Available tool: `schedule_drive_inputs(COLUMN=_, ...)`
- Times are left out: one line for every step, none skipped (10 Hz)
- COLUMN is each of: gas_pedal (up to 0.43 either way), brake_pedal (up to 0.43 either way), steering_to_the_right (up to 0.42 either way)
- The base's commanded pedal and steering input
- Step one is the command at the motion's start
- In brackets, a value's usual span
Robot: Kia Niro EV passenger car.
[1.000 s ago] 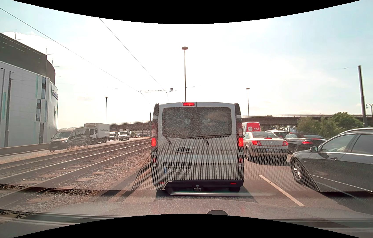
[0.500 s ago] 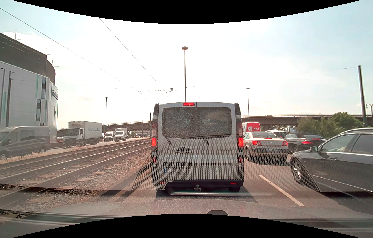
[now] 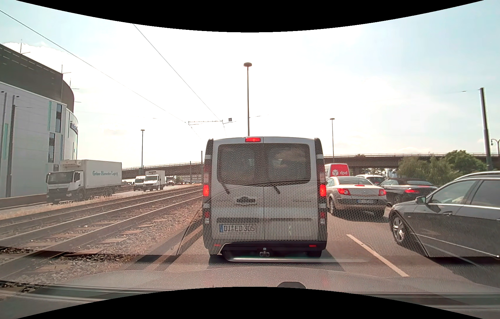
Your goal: Follow the waypoints while adhering to traffic rules and regulations
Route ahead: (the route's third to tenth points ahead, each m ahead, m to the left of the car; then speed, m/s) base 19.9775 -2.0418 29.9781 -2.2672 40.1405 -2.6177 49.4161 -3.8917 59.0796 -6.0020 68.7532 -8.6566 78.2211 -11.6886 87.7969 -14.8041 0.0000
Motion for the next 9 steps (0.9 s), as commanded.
schedule_drive_inputs(gas_pedal=0.000, brake_pedal=0.244, steering_to_the_right=-0.003)
schedule_drive_inputs(gas_pedal=0.000, brake_pedal=0.244, steering_to_the_right=-0.003)
schedule_drive_inputs(gas_pedal=0.000, brake_pedal=0.244, steering_to_the_right=-0.003)
schedule_drive_inputs(gas_pedal=0.000, brake_pedal=0.250, steering_to_the_right=-0.003)
schedule_drive_inputs(gas_pedal=0.000, brake_pedal=0.250, steering_to_the_right=-0.003)
schedule_drive_inputs(gas_pedal=0.000, brake_pedal=0.250, steering_to_the_right=-0.003)
schedule_drive_inputs(gas_pedal=0.000, brake_pedal=0.244, steering_to_the_right=-0.003)
schedule_drive_inputs(gas_pedal=0.000, brake_pedal=0.244, steering_to_the_right=-0.003)
schedule_drive_inputs(gas_pedal=0.000, brake_pedal=0.244, steering_to_the_right=-0.003)
